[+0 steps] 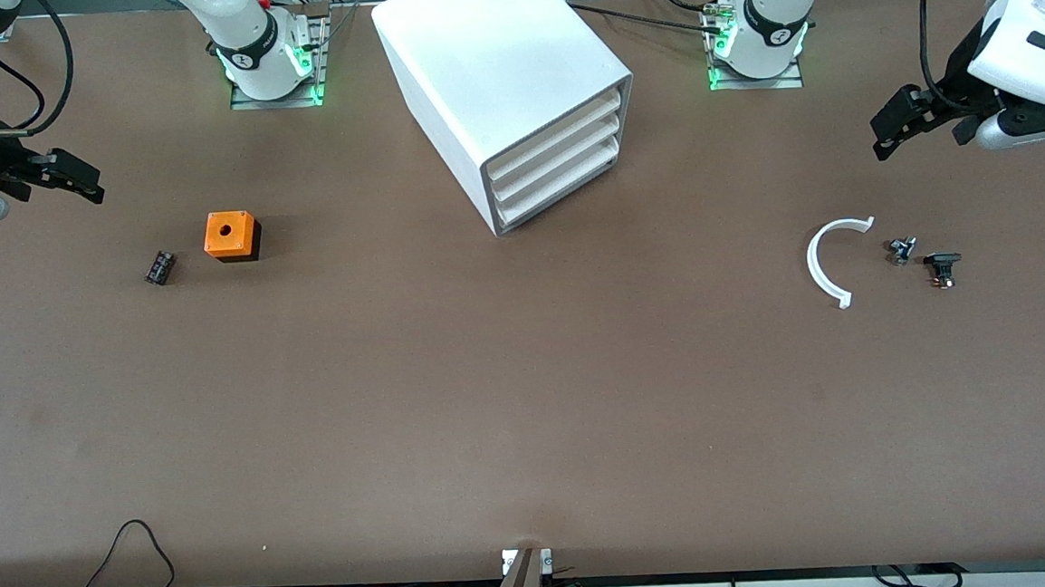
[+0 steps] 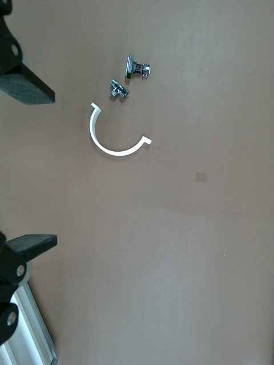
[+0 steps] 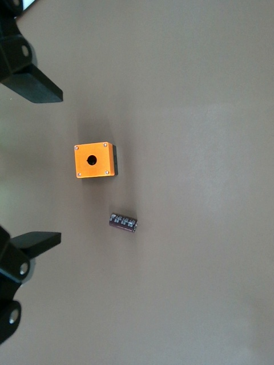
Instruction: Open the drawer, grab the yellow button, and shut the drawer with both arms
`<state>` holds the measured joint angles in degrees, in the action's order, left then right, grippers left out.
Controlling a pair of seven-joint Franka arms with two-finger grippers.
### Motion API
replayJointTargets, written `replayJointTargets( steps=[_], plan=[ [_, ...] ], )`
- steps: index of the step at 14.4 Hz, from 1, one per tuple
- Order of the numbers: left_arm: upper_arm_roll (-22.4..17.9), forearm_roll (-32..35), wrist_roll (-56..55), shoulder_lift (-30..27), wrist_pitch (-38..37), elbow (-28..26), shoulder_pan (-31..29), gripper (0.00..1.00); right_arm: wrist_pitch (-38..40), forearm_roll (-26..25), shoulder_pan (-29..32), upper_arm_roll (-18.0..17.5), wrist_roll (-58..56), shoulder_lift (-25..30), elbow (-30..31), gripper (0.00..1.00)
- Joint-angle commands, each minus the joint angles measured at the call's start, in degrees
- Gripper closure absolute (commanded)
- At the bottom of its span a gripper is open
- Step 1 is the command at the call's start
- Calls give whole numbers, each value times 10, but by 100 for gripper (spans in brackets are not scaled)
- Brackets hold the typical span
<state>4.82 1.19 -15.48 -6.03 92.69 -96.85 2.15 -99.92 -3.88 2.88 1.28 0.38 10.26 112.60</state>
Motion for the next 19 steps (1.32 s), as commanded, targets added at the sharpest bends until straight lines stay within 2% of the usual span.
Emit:
replayJointTargets(
  steps=[1, 15, 18, 19],
  plan=[
    [4, -12, 8, 9, -12, 19, -4, 0, 6, 11, 0, -2, 5, 12, 4, 0],
    [5, -11, 3, 16, -15, 22, 2, 0, 9, 11, 0, -10, 13, 8, 0, 0],
    [5, -4, 7, 30, -16, 20, 5, 0, 10, 10, -2, -12, 9, 2, -12, 0],
    [7, -7, 5, 48, -37, 22, 7, 0, 9, 10, -2, -12, 8, -3, -17, 0]
  ],
)
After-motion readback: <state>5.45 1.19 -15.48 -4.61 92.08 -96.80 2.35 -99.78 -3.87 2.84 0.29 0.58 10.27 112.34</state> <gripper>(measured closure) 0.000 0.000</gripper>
